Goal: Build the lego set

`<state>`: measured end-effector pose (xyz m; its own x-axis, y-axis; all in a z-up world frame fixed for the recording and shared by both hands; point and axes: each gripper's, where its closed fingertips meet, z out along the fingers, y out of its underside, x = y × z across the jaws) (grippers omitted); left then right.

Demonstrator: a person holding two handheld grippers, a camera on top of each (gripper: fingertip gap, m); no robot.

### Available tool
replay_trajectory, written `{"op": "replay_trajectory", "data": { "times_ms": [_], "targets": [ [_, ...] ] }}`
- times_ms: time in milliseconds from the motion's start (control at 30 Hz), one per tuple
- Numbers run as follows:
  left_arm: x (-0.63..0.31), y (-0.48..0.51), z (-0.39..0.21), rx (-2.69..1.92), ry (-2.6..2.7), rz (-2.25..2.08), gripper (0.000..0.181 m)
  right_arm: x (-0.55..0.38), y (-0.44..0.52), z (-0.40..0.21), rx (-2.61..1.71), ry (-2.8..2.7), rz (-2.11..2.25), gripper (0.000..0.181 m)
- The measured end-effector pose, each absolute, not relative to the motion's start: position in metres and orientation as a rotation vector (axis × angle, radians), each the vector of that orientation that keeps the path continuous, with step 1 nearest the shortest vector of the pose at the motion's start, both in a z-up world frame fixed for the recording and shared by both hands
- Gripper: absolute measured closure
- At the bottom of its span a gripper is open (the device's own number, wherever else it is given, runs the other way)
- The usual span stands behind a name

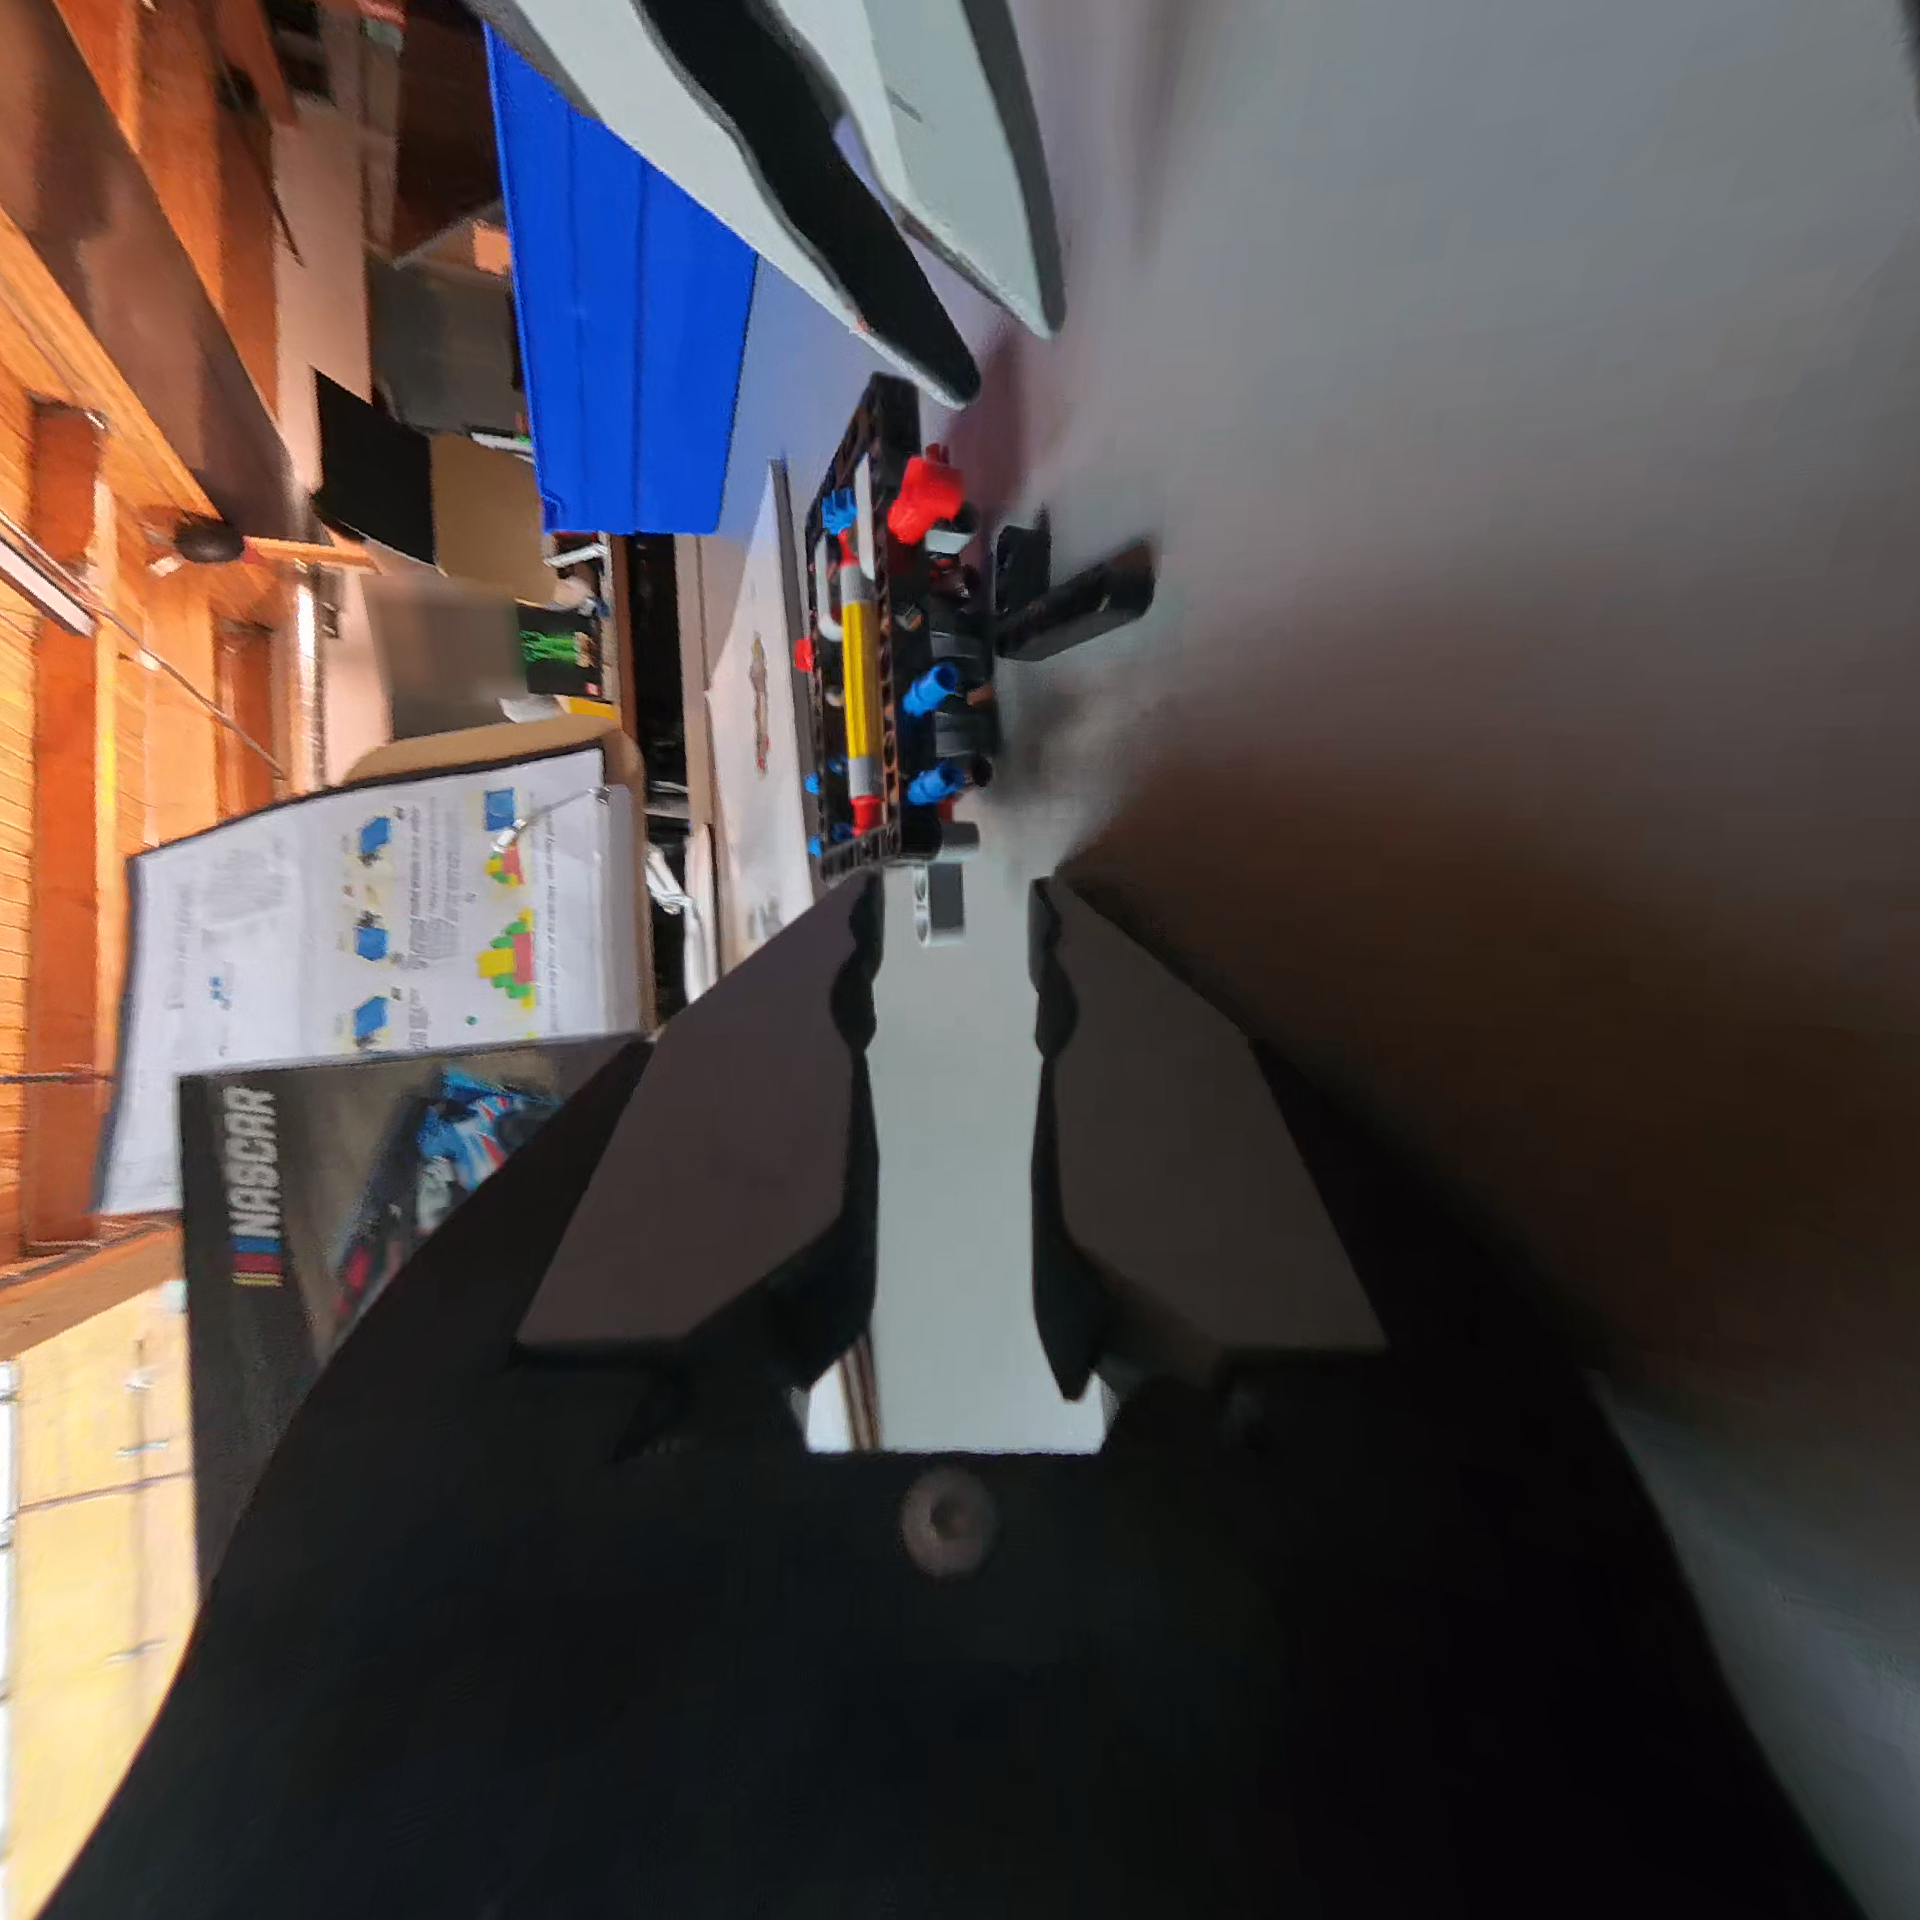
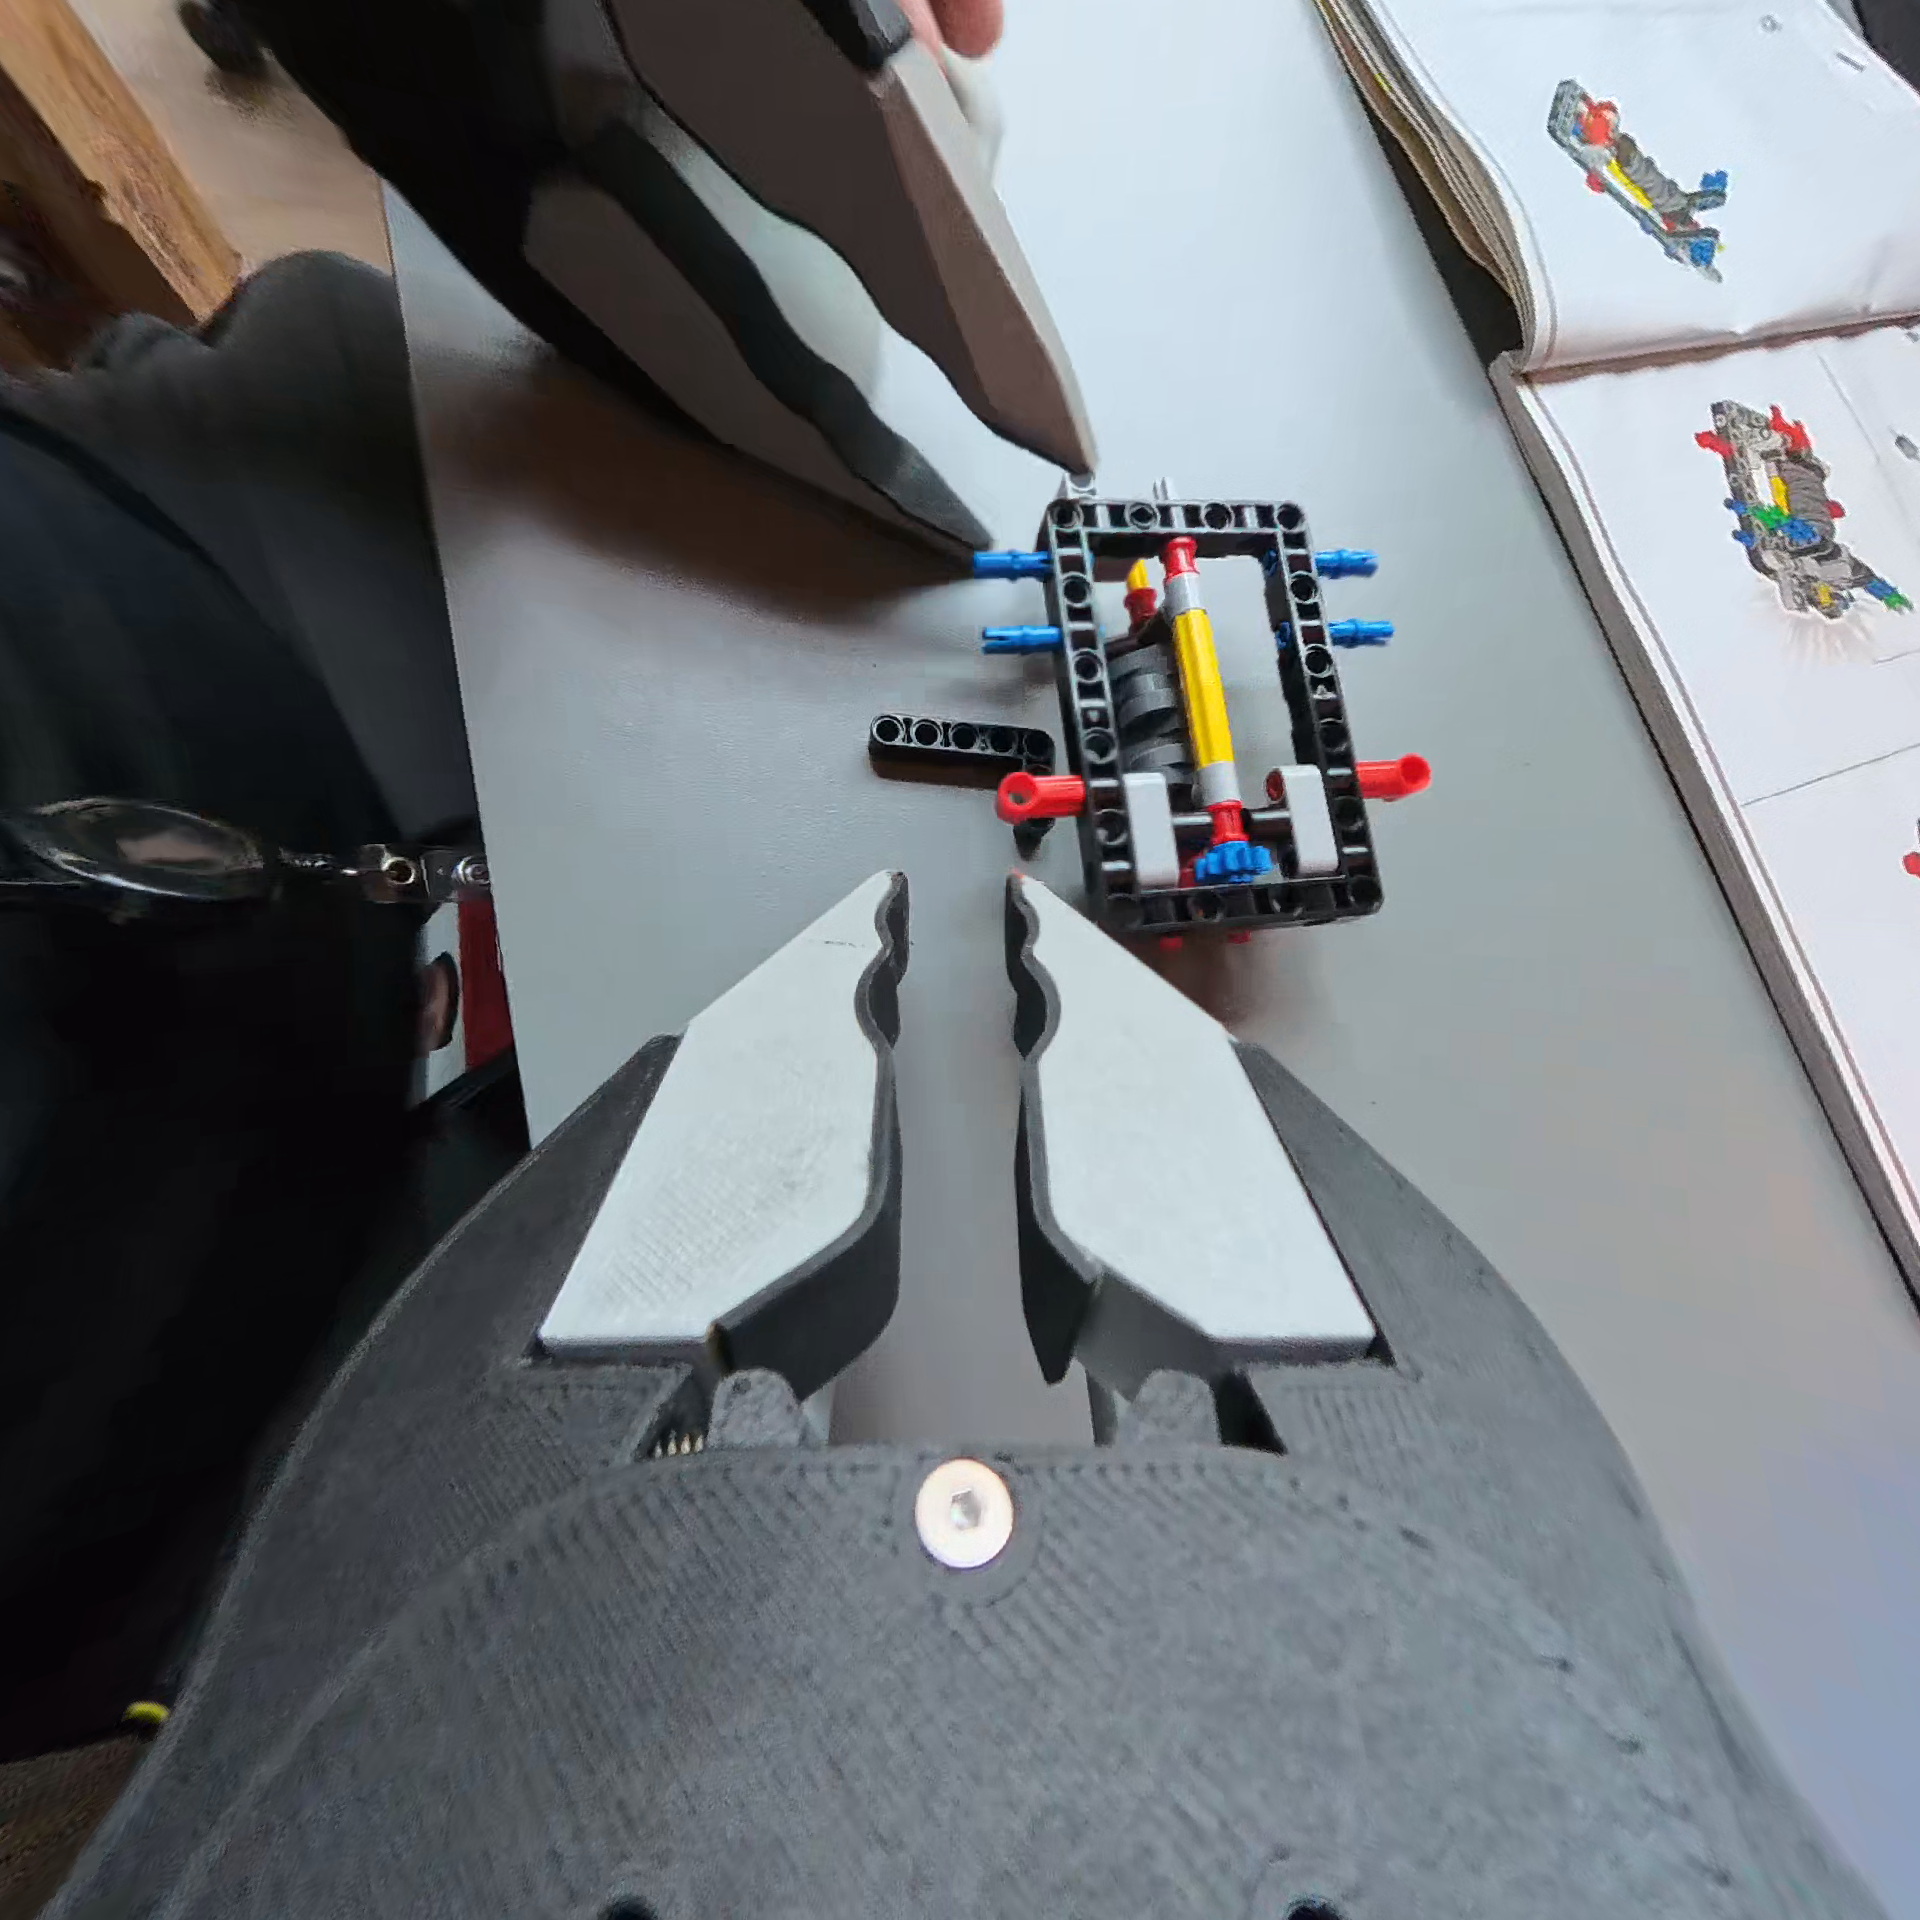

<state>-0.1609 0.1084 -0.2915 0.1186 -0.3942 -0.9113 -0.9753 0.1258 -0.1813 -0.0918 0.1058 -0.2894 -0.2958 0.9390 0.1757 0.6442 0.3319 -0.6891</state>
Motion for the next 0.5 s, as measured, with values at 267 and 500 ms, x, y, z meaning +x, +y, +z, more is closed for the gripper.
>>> {"op": "replay_trajectory", "data": {
  "times_ms": [267, 500],
  "targets": [
    [-0.122, 0.063, -0.265, -1.927, 0.926, 0.101, 0.174, -0.09, 0.11, -0.295, -1.404, -2.013, 0.771, 0.165],
    [-0.105, 0.079, -0.302, -2.294, 0.581, -0.368, 0.137, -0.088, 0.119, -0.291, -1.398, -1.952, 0.718, 0.163]
  ]
}}
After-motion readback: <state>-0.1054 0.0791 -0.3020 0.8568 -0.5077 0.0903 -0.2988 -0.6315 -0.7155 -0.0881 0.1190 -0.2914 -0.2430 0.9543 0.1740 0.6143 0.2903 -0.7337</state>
